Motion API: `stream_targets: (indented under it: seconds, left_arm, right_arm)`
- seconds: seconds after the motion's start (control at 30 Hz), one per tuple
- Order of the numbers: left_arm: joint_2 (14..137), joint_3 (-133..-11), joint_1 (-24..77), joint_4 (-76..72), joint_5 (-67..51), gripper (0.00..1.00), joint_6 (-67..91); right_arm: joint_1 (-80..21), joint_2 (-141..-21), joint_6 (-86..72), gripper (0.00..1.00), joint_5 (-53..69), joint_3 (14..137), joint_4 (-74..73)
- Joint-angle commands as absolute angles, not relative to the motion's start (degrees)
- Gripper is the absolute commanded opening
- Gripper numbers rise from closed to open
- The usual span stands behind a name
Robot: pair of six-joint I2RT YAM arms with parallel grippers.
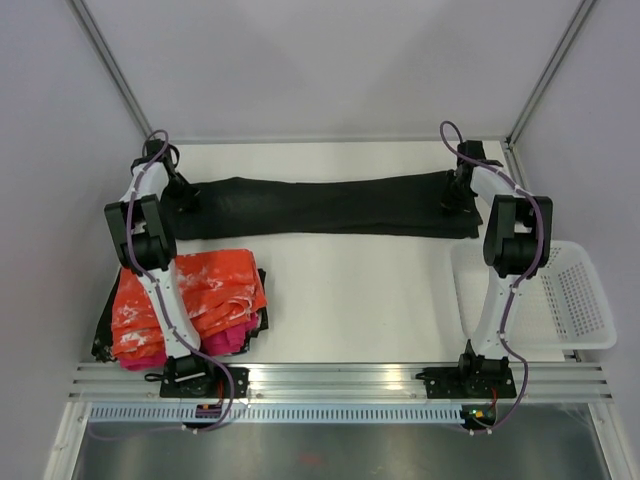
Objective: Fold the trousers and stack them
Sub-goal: Fold the trousers
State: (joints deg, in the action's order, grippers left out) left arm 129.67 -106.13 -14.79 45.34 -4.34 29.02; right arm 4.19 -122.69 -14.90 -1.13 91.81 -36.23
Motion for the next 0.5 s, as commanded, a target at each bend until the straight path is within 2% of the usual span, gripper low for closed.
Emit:
stream_targets:
  seconds: [0.0, 0.17, 0.33, 0.43, 0.47]
  left_arm:
    - [131.7, -109.8, -12.8, 46.8, -3.3, 0.07, 32.6]
    - [137.1, -114.3, -10.9, 44.0, -7.1, 0.02, 35.7]
    - [145.0, -128.0, -9.1, 45.4, -7.7, 0.02, 36.9]
    - [145.0, -129.2, -9.2, 43.5, -8.1, 0.02, 36.9]
    - [144.7, -128.9, -9.2, 42.5, -8.8, 0.03, 36.5]
  right_arm:
    - [4.7, -128.6, -17.9, 0.09, -7.2, 94.0, -33.0]
    - [4.7, -133.4, -18.9, 0.09, -9.0, 98.2, -31.6]
    - [4.7, -139.1, -18.0, 0.11, -7.2, 106.9, -32.3]
    - [4.7, -140.6, -16.2, 0.13, -4.7, 110.7, -31.8]
    - [4.7, -140.8, -15.9, 0.18, -4.1, 112.6, -32.4]
